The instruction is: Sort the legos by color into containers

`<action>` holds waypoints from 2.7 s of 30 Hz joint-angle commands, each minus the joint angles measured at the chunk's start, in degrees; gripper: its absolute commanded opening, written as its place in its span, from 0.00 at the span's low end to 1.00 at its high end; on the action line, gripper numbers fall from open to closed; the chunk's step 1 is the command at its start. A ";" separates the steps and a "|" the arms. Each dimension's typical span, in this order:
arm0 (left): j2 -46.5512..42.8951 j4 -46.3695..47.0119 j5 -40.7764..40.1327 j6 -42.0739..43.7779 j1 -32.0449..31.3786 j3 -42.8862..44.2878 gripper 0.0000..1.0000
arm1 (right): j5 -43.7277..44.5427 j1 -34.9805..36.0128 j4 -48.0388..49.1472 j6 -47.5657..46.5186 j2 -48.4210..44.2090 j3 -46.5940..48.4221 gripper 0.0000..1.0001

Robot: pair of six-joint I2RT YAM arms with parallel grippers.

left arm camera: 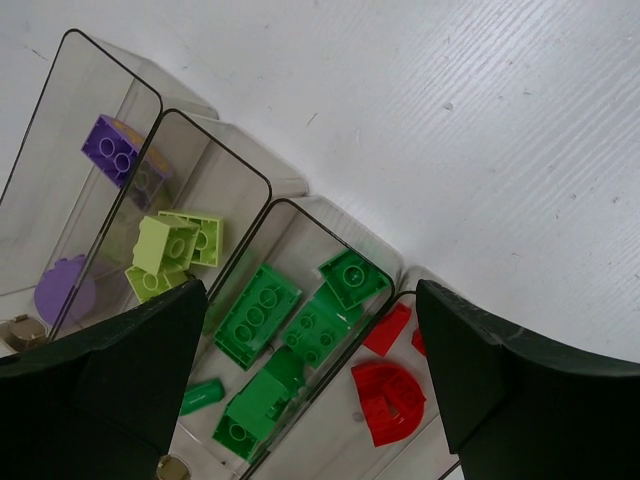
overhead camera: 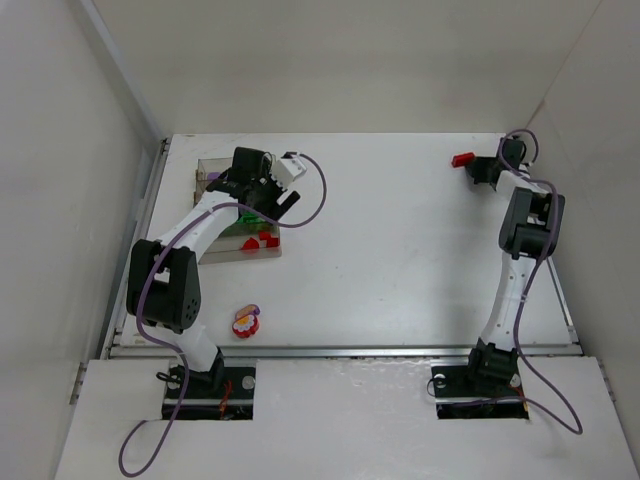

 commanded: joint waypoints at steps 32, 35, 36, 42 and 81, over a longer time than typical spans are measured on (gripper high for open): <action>-6.24 2.33 8.65 3.20 -4.71 -3.41 0.84 | 9.75 19.80 -34.21 -49.47 -24.17 -4.61 0.94; -6.77 2.94 8.65 3.20 -4.71 -3.41 0.84 | 12.77 19.80 -38.36 -51.32 -22.15 3.11 1.00; -6.78 3.55 8.13 3.20 -4.71 -3.93 0.84 | 13.90 19.80 -40.56 -52.20 -18.83 5.85 1.00; -7.92 3.56 7.59 3.82 -4.71 -4.46 0.85 | 17.96 20.32 -48.66 -57.47 -6.50 23.51 1.00; -11.70 5.67 5.93 4.87 -4.71 -8.86 0.85 | 4.51 21.91 -36.44 -64.77 3.97 25.39 0.91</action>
